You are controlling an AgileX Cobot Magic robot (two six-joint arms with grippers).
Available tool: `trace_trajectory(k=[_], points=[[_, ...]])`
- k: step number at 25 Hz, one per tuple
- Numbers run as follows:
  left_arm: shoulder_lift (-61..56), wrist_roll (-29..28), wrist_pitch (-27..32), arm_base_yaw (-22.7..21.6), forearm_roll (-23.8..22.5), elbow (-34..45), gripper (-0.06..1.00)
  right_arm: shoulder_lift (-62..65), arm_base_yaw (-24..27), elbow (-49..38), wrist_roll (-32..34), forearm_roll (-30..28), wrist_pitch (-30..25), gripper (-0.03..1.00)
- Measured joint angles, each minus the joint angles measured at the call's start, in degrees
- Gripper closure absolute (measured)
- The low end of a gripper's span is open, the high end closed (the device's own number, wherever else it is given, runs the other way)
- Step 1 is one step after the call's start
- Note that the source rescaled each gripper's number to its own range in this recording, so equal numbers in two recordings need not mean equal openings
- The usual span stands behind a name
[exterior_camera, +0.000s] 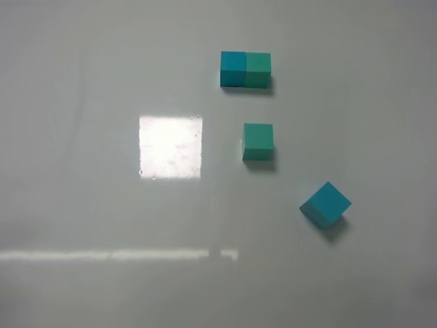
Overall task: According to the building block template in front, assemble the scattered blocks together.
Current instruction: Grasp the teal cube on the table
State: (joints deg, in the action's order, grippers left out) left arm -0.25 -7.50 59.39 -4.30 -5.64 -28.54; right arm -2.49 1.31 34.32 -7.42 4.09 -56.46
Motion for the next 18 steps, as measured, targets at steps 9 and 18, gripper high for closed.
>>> trace_trajectory(k=[9,18], points=[[0.00,0.00,0.00,0.00,0.00,0.00,0.37,-26.50,0.00,17.59,-23.27,14.88,-2.69,0.48],[0.00,0.14,0.00,0.00,0.00,0.00,0.37,-36.77,-9.61,18.43,-33.86,13.43,-2.53,0.19]])
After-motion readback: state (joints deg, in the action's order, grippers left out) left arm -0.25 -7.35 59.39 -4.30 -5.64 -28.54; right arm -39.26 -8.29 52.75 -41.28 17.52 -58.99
